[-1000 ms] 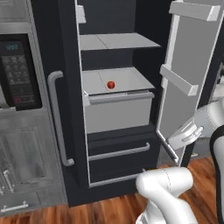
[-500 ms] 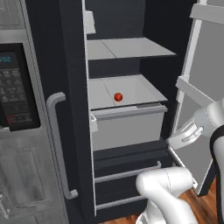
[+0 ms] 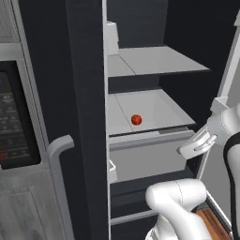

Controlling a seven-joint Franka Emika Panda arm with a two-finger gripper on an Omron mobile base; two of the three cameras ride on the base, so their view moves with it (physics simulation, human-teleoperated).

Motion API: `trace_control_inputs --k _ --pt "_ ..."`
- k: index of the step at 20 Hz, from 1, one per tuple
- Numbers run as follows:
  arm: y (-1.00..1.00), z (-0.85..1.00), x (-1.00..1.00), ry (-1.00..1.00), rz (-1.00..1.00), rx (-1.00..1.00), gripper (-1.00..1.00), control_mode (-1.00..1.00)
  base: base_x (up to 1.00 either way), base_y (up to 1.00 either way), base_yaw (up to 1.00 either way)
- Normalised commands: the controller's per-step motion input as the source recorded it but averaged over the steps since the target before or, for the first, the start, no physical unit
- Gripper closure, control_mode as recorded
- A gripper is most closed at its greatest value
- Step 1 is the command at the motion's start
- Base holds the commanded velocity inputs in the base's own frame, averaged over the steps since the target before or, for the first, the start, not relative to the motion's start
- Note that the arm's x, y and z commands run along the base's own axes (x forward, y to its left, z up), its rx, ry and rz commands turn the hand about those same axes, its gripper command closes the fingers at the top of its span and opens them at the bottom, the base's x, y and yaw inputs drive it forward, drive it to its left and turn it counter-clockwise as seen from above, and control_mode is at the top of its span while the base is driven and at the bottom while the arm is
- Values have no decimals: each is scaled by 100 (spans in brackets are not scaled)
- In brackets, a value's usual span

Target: Retrieve the kiwi and apple from the fridge and place them into the bowl on the dining table.

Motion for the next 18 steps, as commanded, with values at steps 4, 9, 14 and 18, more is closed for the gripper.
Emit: trace_control_inputs --k 4,9,14,18 --pt "0 0 0 0 0 0 -100 100 60 4 0" --pt "0 0 0 0 0 0 -100 100 29 6 0" --pt "0 0 0 0 0 0 -100 100 18 3 0" --pt "4 -2 12 0 0 0 -100 -100 10 3 0"
